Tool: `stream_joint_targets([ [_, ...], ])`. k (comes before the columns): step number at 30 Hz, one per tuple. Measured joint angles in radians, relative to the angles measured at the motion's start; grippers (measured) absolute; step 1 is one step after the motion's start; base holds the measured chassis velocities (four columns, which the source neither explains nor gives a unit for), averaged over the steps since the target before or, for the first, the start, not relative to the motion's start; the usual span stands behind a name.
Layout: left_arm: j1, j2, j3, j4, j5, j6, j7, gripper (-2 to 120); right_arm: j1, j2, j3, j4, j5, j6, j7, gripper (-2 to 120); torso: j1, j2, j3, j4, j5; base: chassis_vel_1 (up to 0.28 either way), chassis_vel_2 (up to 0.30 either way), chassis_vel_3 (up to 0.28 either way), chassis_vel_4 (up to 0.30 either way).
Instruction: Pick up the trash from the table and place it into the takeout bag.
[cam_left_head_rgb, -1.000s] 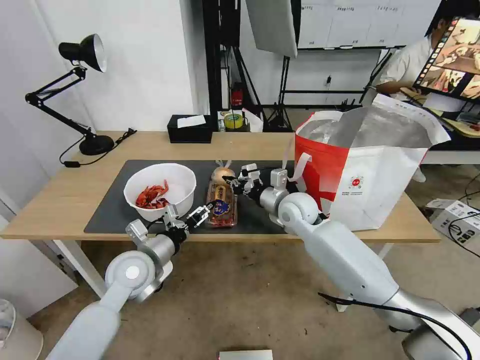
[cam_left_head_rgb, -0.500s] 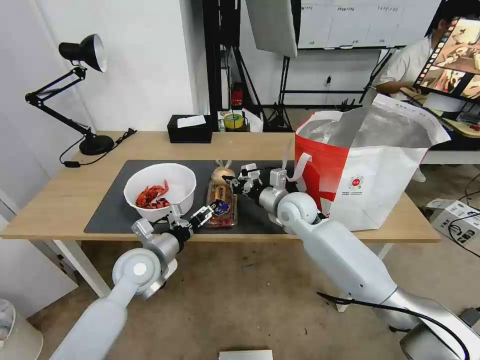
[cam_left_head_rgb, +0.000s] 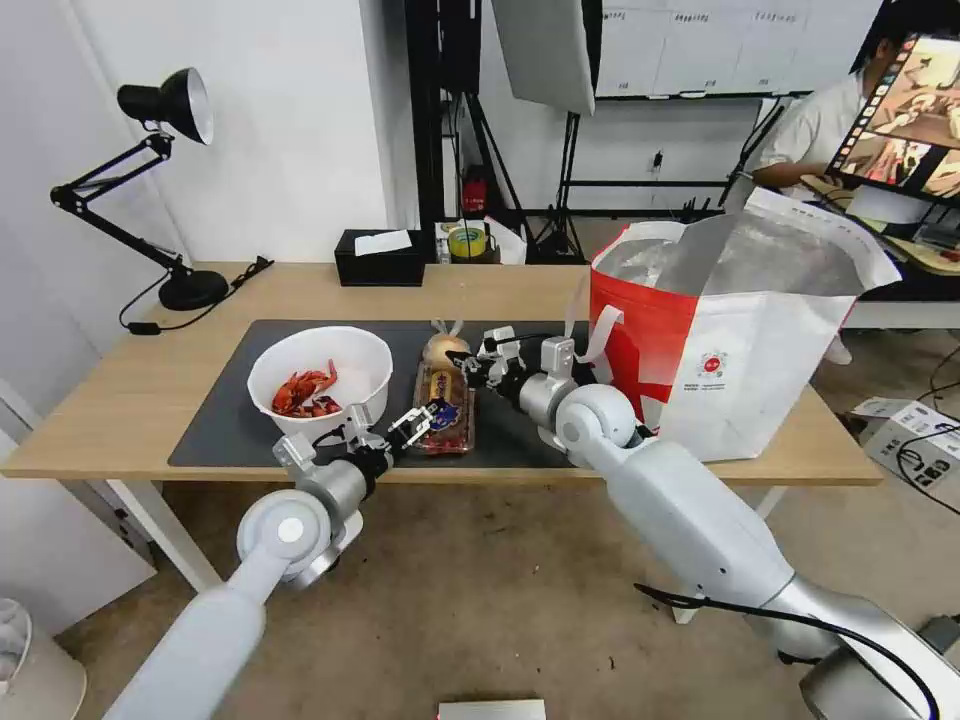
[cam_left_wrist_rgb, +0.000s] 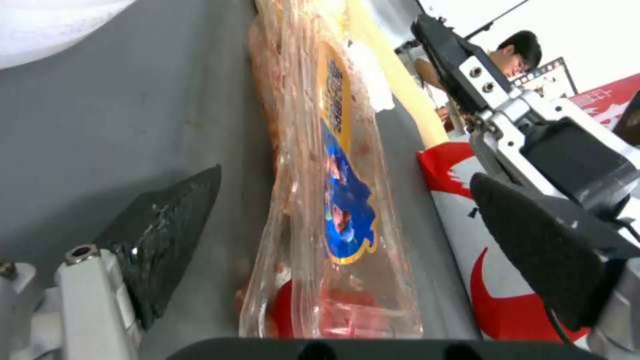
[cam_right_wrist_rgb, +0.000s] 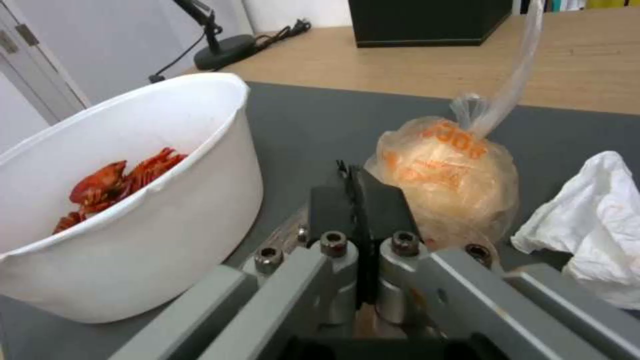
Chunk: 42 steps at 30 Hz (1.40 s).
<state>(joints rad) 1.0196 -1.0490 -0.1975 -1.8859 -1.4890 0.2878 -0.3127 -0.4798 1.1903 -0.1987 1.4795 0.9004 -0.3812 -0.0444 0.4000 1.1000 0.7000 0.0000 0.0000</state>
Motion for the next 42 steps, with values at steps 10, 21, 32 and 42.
stream_joint_targets([
  [10, -0.028, -0.003, 0.024, 0.019, -0.004, -0.009, 0.002, 100, 0.0, -0.001, 0.005, -0.001, 0.0, 0.0, 0.0, 0, 0.0, 0.0, 0.0, 0.0, 0.0, 0.0, 0.0, 0.0, 0.0],
  [21, -0.033, -0.006, 0.037, 0.031, 0.0, -0.011, 0.002, 100, -0.004, -0.001, 0.015, -0.004, 0.0, 0.0, 0.0, 0, 0.0, 0.0, 0.0, 0.0, 0.0, 0.0, 0.0, 0.0, 0.0],
  [32, -0.033, -0.008, 0.041, 0.041, 0.009, -0.024, -0.008, 72, -0.015, 0.002, 0.015, -0.005, -0.001, 0.0, 0.0, 0, 0.0, 0.0, 0.0, 0.0, -0.0001, 0.0, 0.0, 0.0, 0.0],
  [42, -0.031, -0.006, 0.044, 0.04, 0.019, -0.028, -0.01, 36, -0.025, 0.003, 0.018, -0.007, -0.001, 0.0, 0.0, 0, 0.0, 0.0, 0.0, 0.0, -0.0001, 0.0, 0.0, 0.0, 0.0],
])
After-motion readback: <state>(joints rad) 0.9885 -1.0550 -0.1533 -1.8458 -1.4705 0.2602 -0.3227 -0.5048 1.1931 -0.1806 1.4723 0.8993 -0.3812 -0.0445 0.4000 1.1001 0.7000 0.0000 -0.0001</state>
